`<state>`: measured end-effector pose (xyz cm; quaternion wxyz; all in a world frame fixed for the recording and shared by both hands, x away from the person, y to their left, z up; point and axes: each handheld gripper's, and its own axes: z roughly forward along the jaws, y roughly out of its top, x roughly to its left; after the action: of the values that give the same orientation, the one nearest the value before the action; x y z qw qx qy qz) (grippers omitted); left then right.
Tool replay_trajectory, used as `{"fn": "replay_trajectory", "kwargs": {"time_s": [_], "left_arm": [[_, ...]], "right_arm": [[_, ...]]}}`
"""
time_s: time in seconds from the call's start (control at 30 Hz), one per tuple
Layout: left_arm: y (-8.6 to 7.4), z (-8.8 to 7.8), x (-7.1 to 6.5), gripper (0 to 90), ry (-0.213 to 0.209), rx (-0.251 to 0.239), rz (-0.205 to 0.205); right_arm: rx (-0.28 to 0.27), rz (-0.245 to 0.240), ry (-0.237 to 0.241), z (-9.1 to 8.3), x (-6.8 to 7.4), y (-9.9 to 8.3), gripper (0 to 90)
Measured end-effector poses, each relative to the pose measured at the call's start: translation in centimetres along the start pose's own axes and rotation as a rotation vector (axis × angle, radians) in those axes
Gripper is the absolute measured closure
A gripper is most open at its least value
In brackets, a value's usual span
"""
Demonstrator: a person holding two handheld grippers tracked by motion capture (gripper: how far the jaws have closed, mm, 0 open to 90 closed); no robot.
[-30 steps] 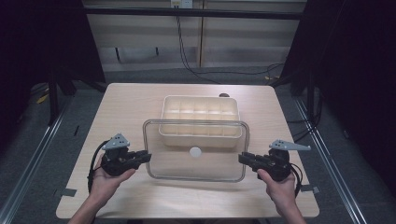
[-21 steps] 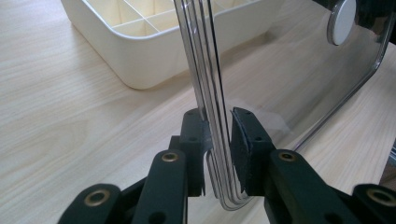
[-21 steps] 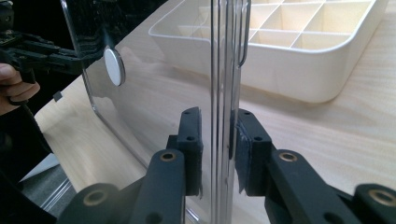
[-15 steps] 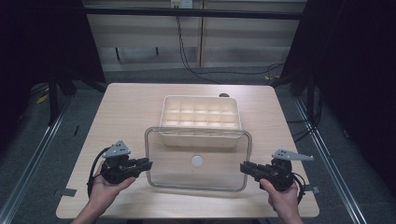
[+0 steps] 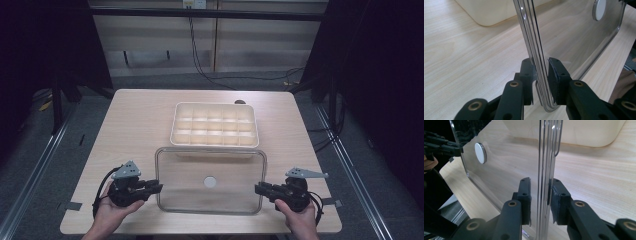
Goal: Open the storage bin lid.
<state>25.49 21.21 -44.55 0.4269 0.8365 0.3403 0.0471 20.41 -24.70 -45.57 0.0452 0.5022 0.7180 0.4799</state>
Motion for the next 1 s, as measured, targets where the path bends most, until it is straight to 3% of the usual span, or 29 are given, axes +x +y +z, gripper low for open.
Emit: {"fn": "replay_trajectory", "kwargs": {"time_s": [0.27,0.6,1.0], "left_arm": [[-0.6,0.2,0.2,71.3,0.0,0.022,0.003],[-0.7,0.8,0.4,69.0,-0.016,0.038,-0.006],[-0.9,0.9,0.4,66.5,-0.001,0.049,0.005]], "right_arm": [[0.048,-0.054,-0.045,0.7,0.6,-0.4,70.1],[0.061,-0.038,-0.04,1.4,-0.2,-0.1,67.3],[0.081,-0.036,-0.049,2.1,-0.3,0.2,65.2]]}}
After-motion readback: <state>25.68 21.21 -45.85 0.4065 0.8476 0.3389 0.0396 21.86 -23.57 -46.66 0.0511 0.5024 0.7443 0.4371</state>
